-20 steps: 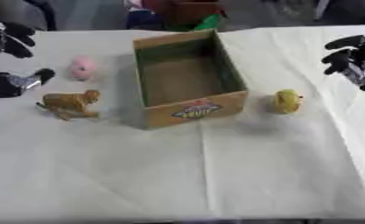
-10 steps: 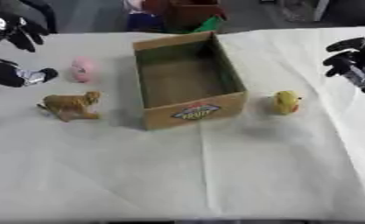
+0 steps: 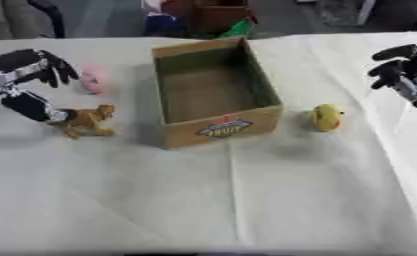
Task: Pick up objects on the table and place them in the box.
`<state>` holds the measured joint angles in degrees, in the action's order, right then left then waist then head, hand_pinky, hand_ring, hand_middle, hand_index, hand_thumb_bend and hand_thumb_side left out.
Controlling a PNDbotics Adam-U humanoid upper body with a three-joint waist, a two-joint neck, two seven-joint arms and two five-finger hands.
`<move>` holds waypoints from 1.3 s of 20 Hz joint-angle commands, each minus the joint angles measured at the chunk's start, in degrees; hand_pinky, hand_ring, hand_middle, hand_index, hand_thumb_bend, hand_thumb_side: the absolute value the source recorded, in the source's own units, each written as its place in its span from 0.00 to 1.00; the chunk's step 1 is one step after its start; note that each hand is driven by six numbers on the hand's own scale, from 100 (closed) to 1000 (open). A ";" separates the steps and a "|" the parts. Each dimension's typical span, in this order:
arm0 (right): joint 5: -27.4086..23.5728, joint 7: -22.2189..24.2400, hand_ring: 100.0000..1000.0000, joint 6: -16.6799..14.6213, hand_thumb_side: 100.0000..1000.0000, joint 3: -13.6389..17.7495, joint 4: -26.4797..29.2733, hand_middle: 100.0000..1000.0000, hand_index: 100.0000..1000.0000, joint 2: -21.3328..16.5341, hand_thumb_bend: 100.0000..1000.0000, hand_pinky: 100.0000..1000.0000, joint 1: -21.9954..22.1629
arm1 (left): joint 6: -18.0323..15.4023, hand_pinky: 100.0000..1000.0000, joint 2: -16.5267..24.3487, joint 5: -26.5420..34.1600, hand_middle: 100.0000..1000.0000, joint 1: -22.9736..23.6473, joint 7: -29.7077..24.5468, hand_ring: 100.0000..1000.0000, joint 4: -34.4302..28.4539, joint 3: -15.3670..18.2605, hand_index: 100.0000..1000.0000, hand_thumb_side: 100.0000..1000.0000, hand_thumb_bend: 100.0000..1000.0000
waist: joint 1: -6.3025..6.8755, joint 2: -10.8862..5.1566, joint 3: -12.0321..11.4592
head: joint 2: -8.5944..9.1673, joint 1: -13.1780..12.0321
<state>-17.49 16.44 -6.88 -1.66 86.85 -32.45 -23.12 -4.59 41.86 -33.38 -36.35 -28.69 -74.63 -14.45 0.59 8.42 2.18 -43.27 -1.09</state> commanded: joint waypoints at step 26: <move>0.29 0.48 0.63 0.15 0.23 0.31 -0.06 0.66 0.67 -0.55 0.24 0.54 -0.26 | -3.38 0.56 -2.55 -4.09 0.29 -3.43 3.06 0.35 2.74 1.15 0.51 0.10 0.04 | 0.13 -0.94 0.55 | 0.14 0.10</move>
<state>-17.30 16.84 -6.75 -1.79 86.45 -31.91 -22.68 -8.00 36.46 -38.39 -38.46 -25.22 -69.60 -14.49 0.68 8.42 2.78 -43.28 -1.06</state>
